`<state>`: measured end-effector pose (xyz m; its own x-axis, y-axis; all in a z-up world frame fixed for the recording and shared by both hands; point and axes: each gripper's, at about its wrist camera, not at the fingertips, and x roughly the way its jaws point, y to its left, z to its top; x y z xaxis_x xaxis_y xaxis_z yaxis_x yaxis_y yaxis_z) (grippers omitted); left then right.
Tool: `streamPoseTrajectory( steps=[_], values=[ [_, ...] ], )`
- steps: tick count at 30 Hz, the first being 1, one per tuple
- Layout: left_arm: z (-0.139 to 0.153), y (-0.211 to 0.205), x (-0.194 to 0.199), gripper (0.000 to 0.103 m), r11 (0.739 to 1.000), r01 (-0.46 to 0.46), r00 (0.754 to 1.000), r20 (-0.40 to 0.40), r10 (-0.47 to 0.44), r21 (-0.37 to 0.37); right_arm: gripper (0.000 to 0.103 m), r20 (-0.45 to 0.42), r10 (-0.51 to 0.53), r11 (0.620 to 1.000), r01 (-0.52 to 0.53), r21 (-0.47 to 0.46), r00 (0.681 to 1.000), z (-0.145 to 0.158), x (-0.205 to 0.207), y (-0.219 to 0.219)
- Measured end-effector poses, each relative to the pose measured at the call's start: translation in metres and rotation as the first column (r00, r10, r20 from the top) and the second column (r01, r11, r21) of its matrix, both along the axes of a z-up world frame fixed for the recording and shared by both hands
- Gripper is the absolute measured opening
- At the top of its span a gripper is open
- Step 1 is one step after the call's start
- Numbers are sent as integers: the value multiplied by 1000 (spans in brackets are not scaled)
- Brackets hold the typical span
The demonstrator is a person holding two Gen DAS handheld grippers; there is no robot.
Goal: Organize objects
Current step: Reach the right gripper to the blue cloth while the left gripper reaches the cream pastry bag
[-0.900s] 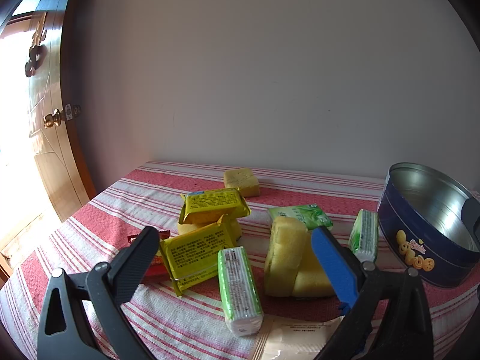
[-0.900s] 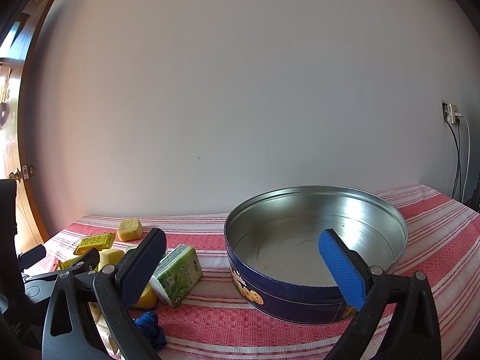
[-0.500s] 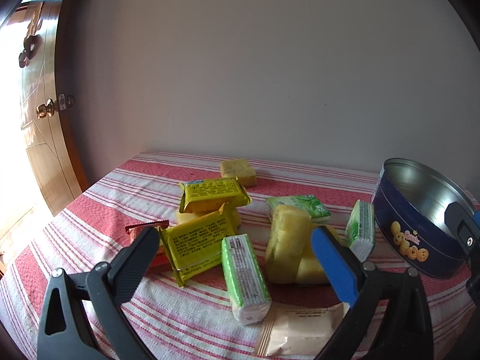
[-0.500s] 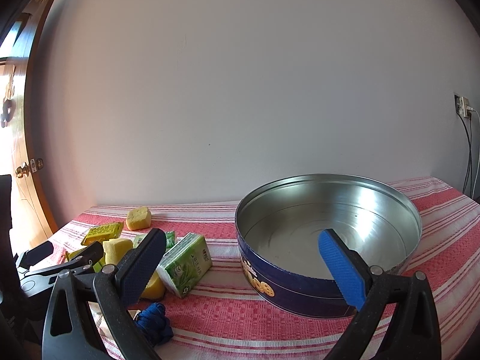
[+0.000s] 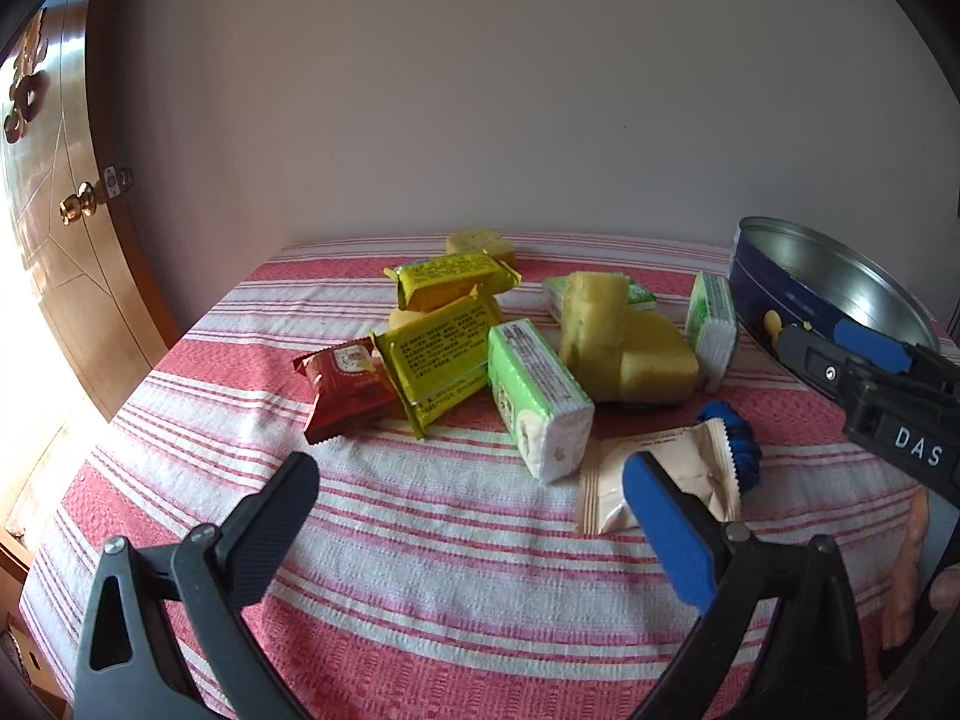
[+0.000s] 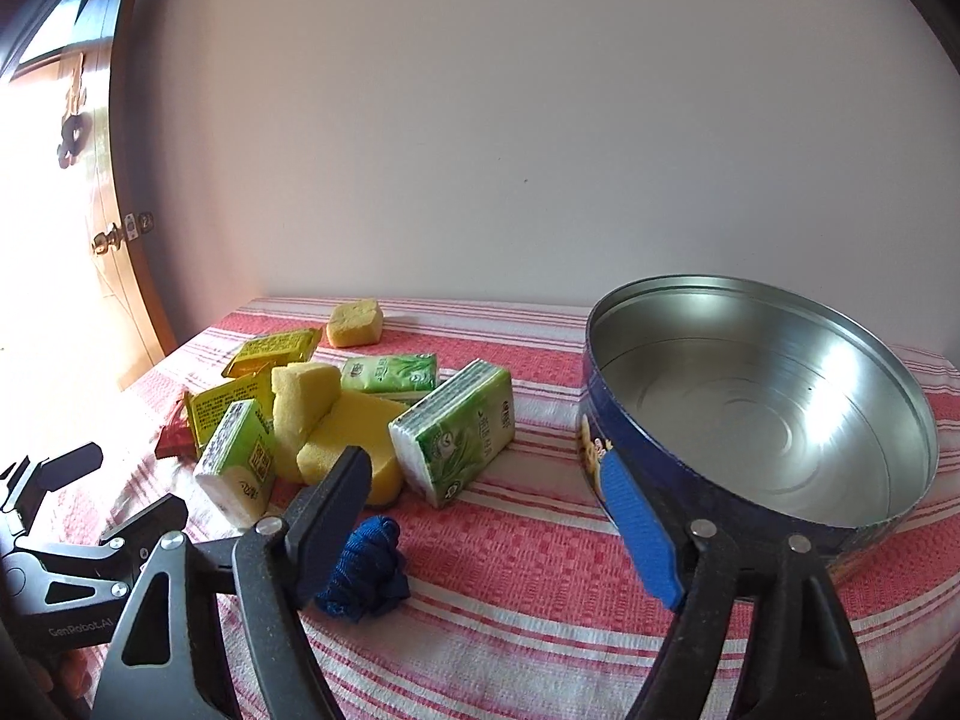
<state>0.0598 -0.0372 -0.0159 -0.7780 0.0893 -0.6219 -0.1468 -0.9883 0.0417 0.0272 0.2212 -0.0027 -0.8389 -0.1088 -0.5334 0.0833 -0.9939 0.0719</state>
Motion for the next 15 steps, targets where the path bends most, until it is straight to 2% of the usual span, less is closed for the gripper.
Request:
streamPoseTrajectory(
  steps=[2, 9, 12, 15],
  values=[
    [-1, 10, 1, 102, 998, 60, 998, 28, -61, 28, 67, 27, 15, 1000, -15, -3, 1000, -2, -2, -1],
    [-19, 59, -12, 102, 983, 183, 973, 139, -185, 30, 67, 21, 5, 1000, -5, -10, 1000, -2, 6, 5],
    [-23, 63, -23, 97, 986, 163, 970, 175, -168, 39, 67, 24, 12, 1000, -11, -12, 1000, -2, 6, 9],
    [-28, 57, -33, 90, 985, 143, 960, 227, -162, 98, 67, 26, 15, 1000, -14, -9, 1000, -2, 6, 12]
  ],
)
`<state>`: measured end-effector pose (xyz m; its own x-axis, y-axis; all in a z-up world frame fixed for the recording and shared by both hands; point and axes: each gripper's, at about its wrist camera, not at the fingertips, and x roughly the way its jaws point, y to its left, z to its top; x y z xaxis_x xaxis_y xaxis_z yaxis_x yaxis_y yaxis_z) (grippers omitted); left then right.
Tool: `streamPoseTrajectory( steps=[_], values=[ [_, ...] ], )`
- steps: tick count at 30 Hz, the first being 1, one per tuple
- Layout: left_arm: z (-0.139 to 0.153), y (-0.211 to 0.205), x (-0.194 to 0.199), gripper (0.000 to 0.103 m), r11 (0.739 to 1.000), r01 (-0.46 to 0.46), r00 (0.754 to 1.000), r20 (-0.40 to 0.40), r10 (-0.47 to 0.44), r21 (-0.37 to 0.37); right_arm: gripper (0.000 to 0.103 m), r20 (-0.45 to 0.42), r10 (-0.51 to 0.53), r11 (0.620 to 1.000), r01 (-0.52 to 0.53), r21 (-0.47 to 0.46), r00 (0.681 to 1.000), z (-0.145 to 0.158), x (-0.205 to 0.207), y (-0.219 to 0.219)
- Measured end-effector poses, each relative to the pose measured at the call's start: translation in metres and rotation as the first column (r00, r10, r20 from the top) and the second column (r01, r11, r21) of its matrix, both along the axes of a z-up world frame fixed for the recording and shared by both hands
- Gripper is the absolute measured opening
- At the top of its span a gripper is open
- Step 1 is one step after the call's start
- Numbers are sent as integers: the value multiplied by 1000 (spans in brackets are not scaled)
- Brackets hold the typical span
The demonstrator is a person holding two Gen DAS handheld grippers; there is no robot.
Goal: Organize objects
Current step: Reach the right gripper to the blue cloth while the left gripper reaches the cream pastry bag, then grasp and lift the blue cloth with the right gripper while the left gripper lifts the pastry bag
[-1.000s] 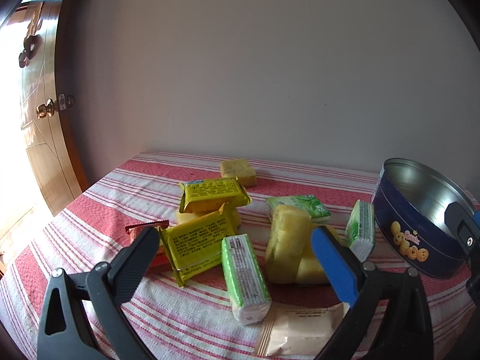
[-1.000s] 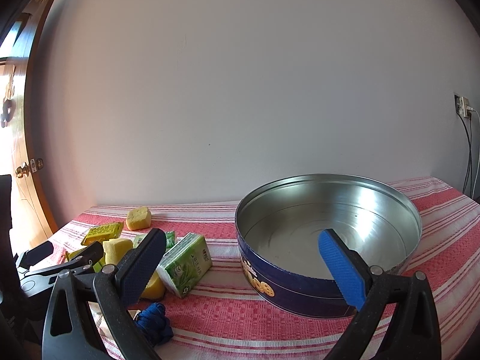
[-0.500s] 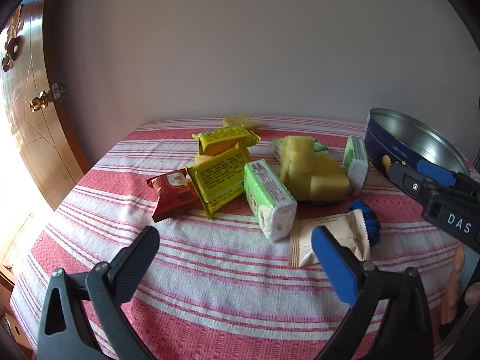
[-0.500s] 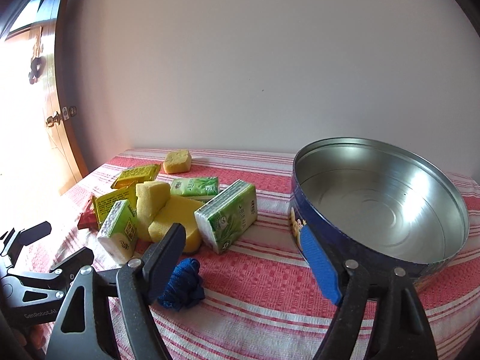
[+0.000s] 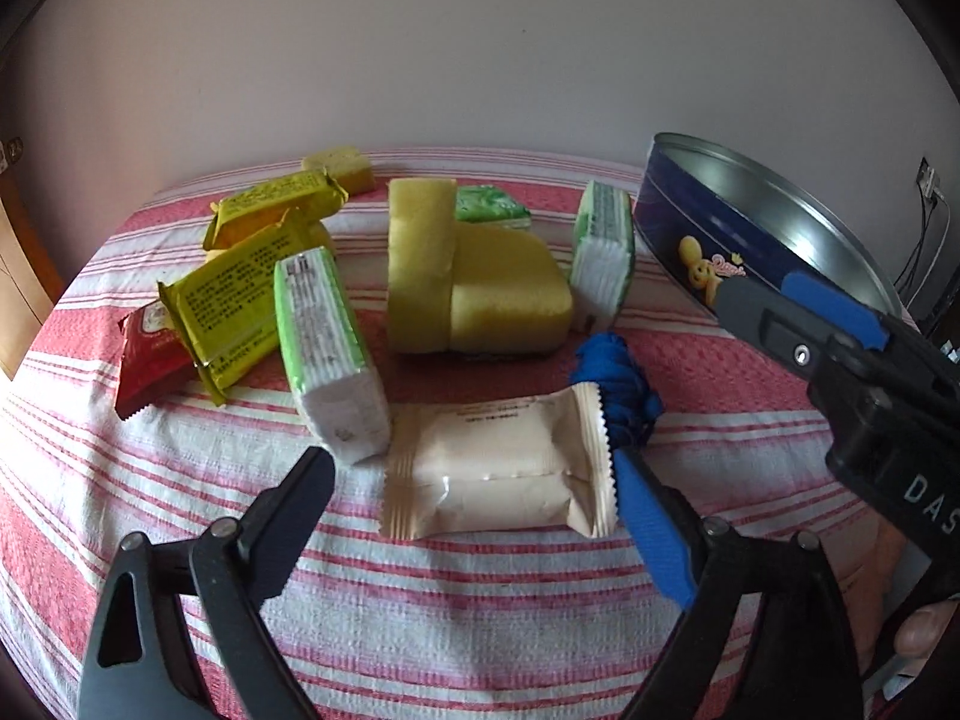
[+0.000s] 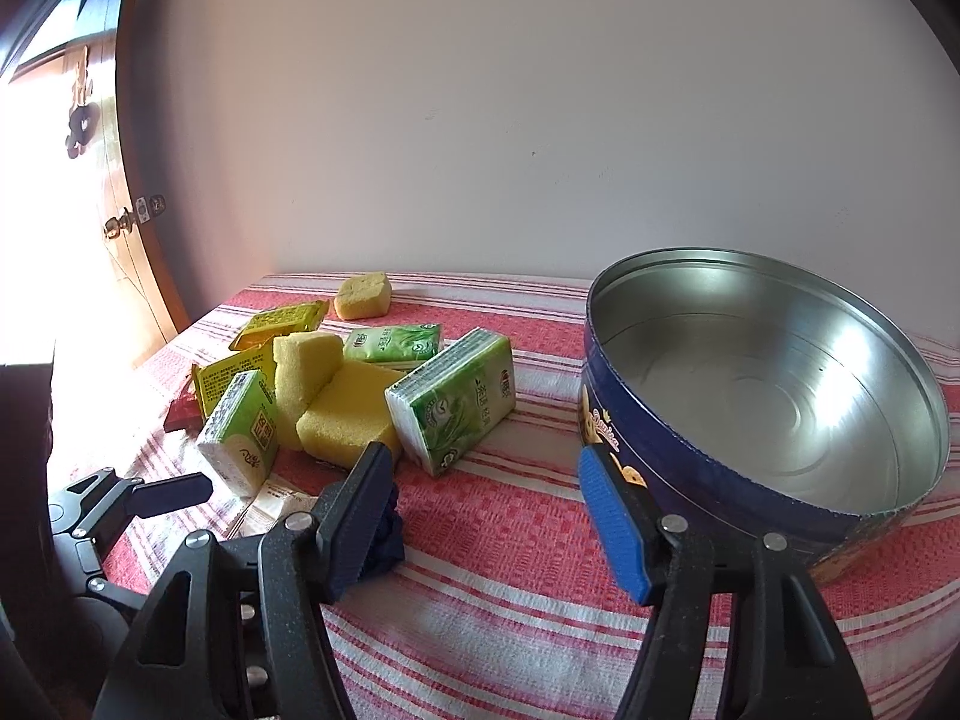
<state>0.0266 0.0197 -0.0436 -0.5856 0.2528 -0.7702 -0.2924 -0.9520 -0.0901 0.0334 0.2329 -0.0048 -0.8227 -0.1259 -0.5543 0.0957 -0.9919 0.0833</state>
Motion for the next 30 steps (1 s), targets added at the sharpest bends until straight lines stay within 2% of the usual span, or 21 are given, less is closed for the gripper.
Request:
streamPoseTrajectory(
  steps=[1, 3, 4, 6, 7, 8, 14, 17, 20, 23, 27, 28, 29, 30],
  values=[
    [-3, -3, -2, 88, 1000, 0, 1000, 25, 0, 27, 67, 0, 1, 1000, -1, 3, 1000, 0, 0, 0],
    [-1, -5, -2, 81, 999, 0, 1000, 25, -1, 50, 67, 1, 3, 1000, -3, 2, 1000, 1, 0, 1],
    [0, -5, -2, 76, 999, -3, 1000, 22, 2, 47, 67, 4, 6, 1000, -6, 2, 1000, 1, 0, 1],
    [2, -6, -1, 73, 998, 0, 1000, 21, -1, 60, 67, 13, 17, 1000, -17, 2, 1000, -1, -1, -1],
    [3, -7, 0, 59, 997, 6, 1000, 17, -8, 72, 67, 17, 24, 1000, -24, 2, 1000, -2, -1, -2],
    [5, -8, 2, 51, 997, 14, 1000, 13, -15, 81, 67, 20, 30, 1000, -30, 1, 999, -2, -1, -2],
    [16, -18, 14, 47, 995, 17, 1000, -16, -16, 95, 67, 51, 57, 997, -54, -45, 997, -6, -5, 1],
    [26, -28, 25, 32, 996, 22, 999, -47, -18, 89, 67, 86, 85, 994, -79, -74, 993, -10, -11, -4],
    [40, -43, 39, 27, 996, 3, 996, -91, 5, 85, 67, 153, 136, 987, -121, -105, 979, -19, -20, -13],
    [39, -42, 44, 27, 997, -2, 994, -107, 10, 72, 67, 221, 166, 982, -140, -130, 961, -29, -32, -25],
    [27, -43, 33, 27, 995, -16, 999, -46, 21, 96, 67, 243, 180, 980, -151, -132, 953, -33, -35, -35],
    [12, -42, 16, 27, 994, -26, 999, -30, 29, 104, 66, 241, 179, 981, -155, -118, 954, -32, -34, -37],
    [10, -43, 13, 27, 993, -38, 999, -18, 40, 114, 65, 235, 183, 981, -161, -110, 955, -31, -32, -40],
    [8, -44, 11, 29, 991, -49, 999, -8, 50, 122, 58, 227, 195, 979, -174, -110, 954, -30, -30, -41]
  ],
)
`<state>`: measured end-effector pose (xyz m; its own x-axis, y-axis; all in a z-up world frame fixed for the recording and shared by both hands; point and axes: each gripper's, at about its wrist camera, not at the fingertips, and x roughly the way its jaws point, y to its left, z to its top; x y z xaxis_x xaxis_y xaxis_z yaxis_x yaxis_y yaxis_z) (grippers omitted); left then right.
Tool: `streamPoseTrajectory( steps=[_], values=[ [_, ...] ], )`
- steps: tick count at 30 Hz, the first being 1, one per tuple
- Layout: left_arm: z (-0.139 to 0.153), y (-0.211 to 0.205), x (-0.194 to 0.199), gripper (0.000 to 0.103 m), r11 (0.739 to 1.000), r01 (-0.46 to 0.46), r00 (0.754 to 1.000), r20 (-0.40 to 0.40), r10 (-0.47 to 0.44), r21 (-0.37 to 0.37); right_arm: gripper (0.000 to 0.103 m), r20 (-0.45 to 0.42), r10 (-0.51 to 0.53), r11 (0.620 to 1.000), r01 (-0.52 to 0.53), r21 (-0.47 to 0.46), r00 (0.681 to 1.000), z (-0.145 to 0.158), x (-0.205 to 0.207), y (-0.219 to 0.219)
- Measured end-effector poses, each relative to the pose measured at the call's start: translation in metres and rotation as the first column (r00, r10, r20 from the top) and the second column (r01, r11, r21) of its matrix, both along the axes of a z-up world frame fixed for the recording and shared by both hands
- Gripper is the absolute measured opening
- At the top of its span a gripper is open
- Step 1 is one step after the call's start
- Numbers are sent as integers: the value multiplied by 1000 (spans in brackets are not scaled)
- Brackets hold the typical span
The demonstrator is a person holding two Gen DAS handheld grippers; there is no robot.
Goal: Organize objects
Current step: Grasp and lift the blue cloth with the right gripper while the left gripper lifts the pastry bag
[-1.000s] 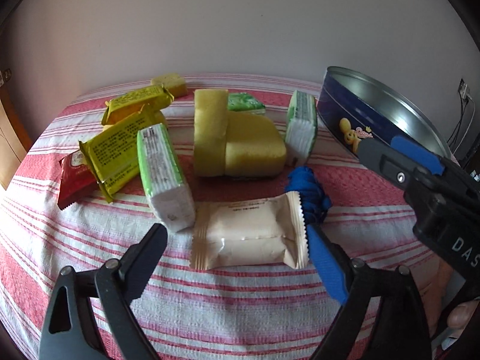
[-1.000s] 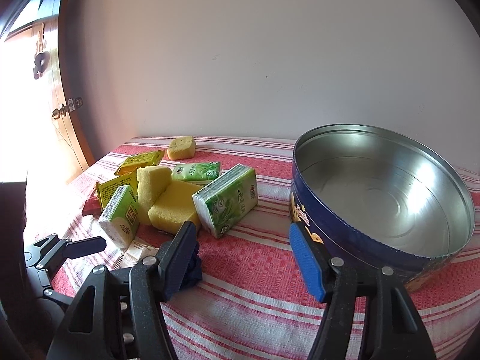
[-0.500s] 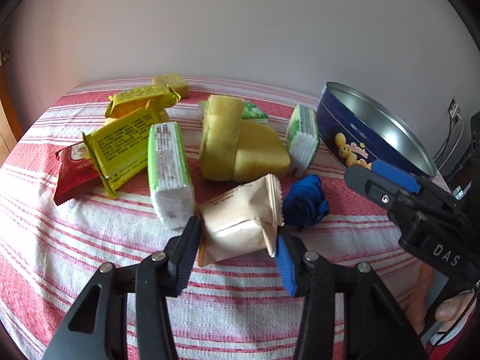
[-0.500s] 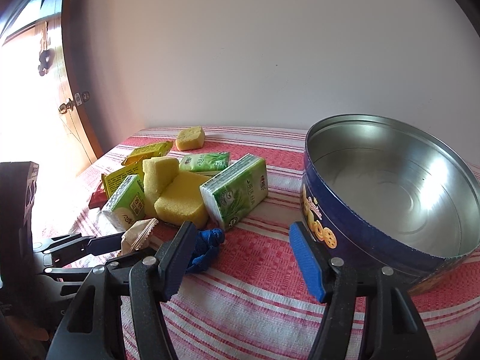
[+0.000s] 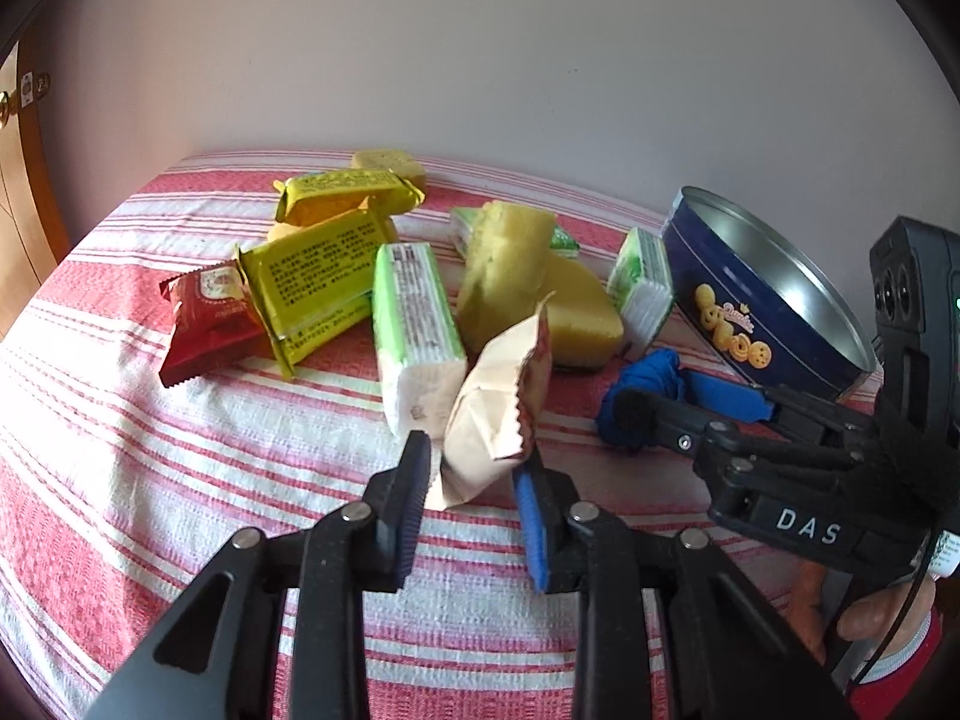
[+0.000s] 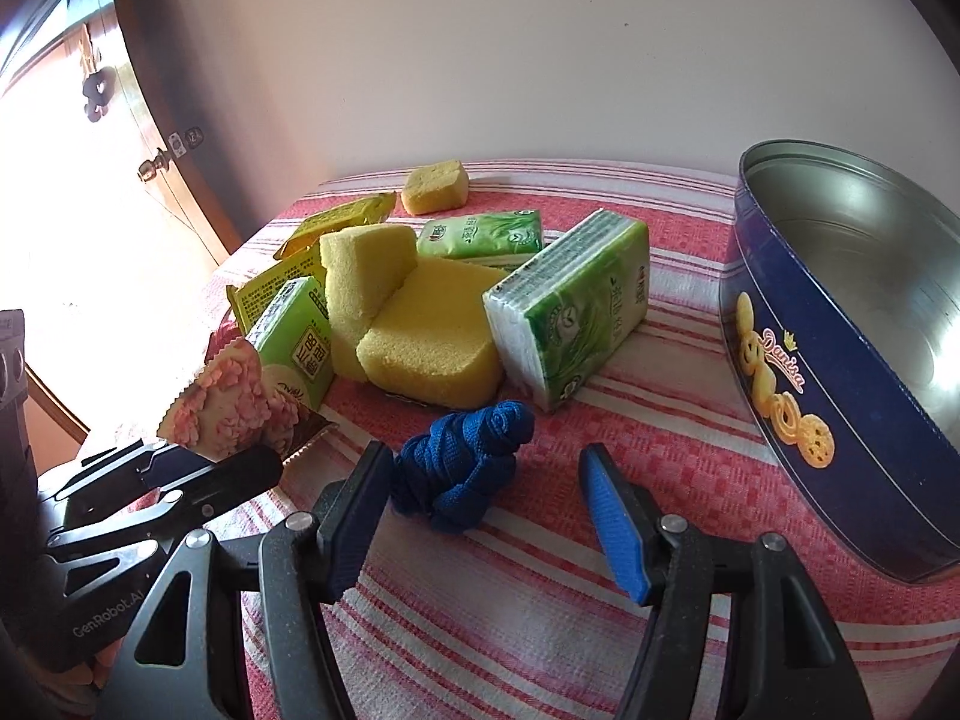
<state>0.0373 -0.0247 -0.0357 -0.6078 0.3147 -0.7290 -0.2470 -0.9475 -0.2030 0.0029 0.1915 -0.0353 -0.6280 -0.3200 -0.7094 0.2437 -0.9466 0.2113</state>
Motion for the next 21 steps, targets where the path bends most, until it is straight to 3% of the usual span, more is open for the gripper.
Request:
streamPoseTrajectory(
  steps=[1, 3, 6, 7, 9, 11, 15, 21],
  values=[
    [-1, 0, -2, 35, 1000, -6, 1000, 10, 6, 10, 50, -3, 17, 1000, -17, -5, 1000, 1, 2, -1],
    [1, 2, -5, 48, 999, -17, 1000, 16, 16, 38, 43, -4, 41, 999, -41, -1, 999, 0, 5, -6],
    [7, 9, -8, 51, 999, -19, 1000, -15, 19, 28, 41, -13, 35, 999, -35, 3, 999, 1, 8, -6],
    [7, 12, -10, 49, 1000, -17, 1000, -16, 17, 23, 41, -11, 28, 1000, -28, -11, 1000, 1, 9, -2],
    [1, 19, -15, 27, 1000, 5, 1000, 13, -5, 9, 41, -5, 15, 999, -16, -35, 1000, 1, 10, 6],
    [-8, 22, -19, 20, 1000, 15, 999, 50, -16, 17, 41, -17, -1, 999, 1, -39, 1000, 3, 14, 10],
    [-8, 17, -14, 20, 997, 1, 999, 31, -4, 71, 41, -68, -26, 999, 24, -33, 997, 12, 23, 18],
    [16, 14, 1, 19, 996, -11, 997, -71, 17, 84, 41, -164, -16, 998, 7, -56, 986, 32, 38, 23]
  ],
)
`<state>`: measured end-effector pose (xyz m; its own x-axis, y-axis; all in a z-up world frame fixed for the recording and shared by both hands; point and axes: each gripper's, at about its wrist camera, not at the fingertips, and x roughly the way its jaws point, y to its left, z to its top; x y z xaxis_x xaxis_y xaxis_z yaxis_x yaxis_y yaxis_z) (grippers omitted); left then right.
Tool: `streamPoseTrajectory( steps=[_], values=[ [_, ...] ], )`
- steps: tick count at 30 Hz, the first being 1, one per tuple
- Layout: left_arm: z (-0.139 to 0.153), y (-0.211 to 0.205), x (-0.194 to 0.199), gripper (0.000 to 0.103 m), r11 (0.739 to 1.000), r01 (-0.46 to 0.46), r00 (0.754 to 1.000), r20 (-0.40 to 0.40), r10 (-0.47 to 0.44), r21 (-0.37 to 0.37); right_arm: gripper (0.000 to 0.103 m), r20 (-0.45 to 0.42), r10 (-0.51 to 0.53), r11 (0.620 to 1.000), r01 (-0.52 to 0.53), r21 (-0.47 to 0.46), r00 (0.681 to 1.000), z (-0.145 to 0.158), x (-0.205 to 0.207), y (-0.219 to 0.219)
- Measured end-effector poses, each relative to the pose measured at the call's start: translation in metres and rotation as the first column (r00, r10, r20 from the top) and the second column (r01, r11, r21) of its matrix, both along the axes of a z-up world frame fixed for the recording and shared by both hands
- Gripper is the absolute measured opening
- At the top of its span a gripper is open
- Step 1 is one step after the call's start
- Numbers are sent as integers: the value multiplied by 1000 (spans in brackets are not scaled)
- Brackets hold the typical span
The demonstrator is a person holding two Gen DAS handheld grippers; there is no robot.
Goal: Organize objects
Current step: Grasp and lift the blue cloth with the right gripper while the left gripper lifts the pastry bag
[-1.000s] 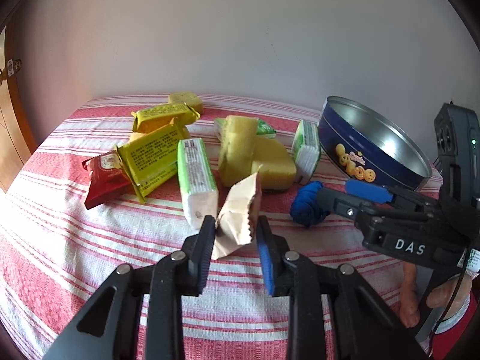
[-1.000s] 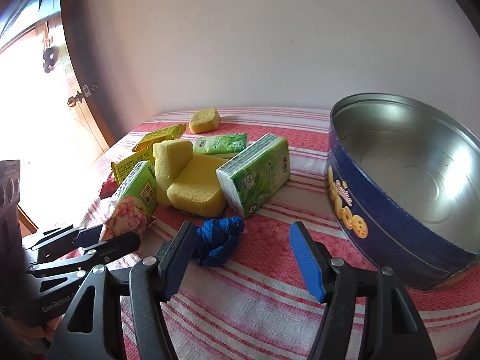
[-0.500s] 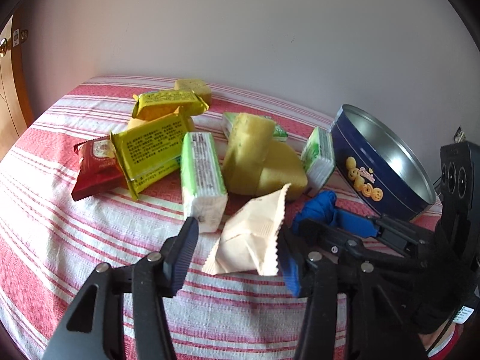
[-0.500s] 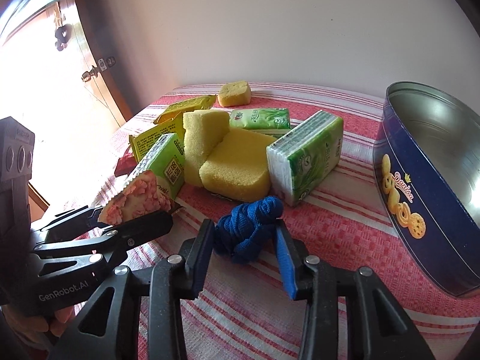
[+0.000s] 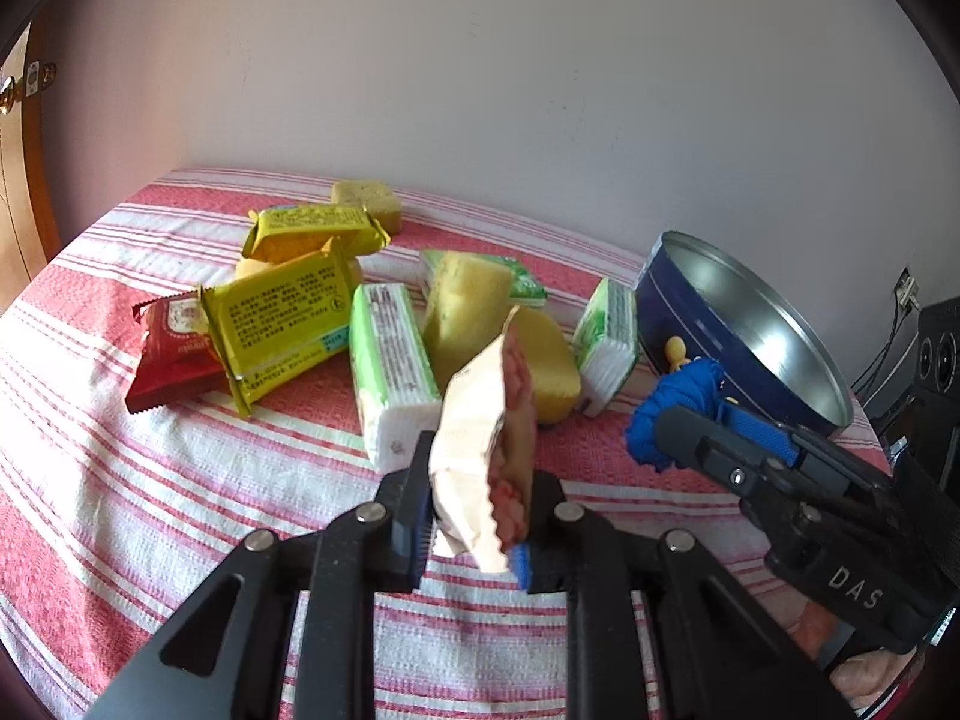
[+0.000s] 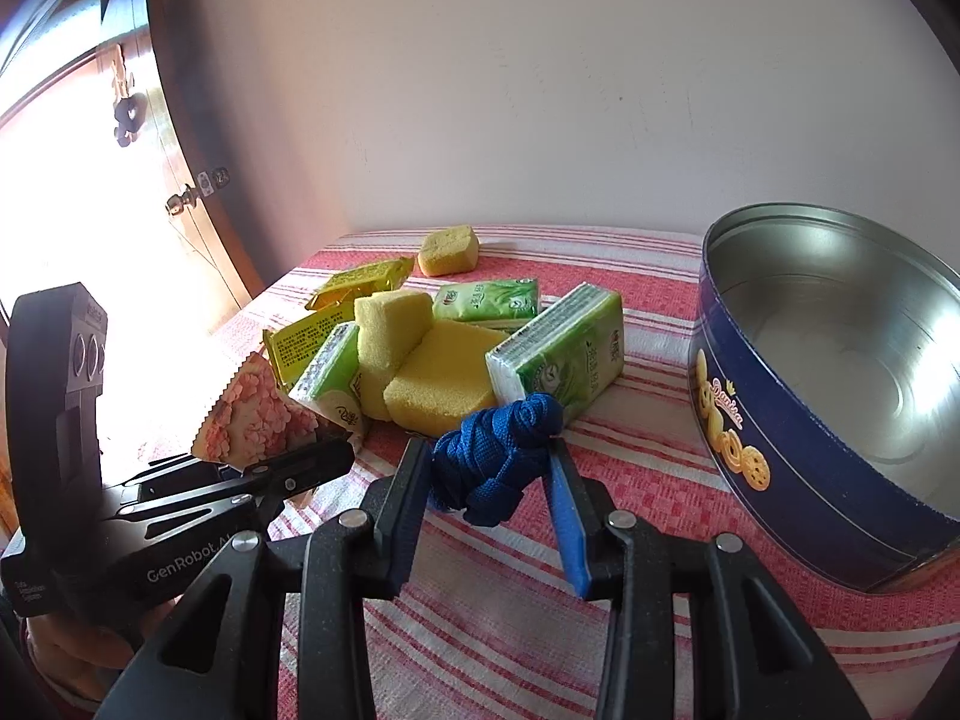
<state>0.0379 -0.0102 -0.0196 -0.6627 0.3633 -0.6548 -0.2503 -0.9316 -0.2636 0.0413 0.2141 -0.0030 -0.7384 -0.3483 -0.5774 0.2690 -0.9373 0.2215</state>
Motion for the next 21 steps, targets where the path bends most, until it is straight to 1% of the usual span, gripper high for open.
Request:
streamPoseTrajectory(
  steps=[4, 5, 7, 11, 13, 17, 19, 21],
  values=[
    [28, 12, 10, 19, 1000, 12, 995, -103, -13, -14, 41, -89, -25, 999, 22, -41, 996, 22, 11, 13],
    [34, 16, 12, 19, 1000, 17, 992, -124, -19, -17, 41, -112, -37, 998, 32, -49, 993, 28, 9, 9],
    [44, 28, 12, 19, 999, 35, 988, -152, -38, -18, 41, -165, -68, 996, 59, -61, 984, 41, 14, 21],
    [58, 64, 13, 19, 995, 90, 974, -205, -99, -52, 41, -246, -157, 988, 154, -30, 957, 58, 21, 52],
    [64, 84, 7, 19, 991, 117, 966, -227, -127, -58, 41, -258, -207, 978, 210, -14, 944, 59, 22, 76],
    [67, 130, -3, 19, 979, 195, 949, -240, -204, -60, 41, -254, -320, 944, 330, -3, 913, 54, 16, 127],
    [66, 154, -8, 19, 972, 224, 940, -250, -234, -69, 41, -236, -365, 926, 377, 2, 900, 49, 12, 151],
    [62, 177, -15, 19, 965, 253, 935, -238, -263, -71, 41, -206, -398, 912, 410, 18, 894, 42, 4, 168]
  ],
)
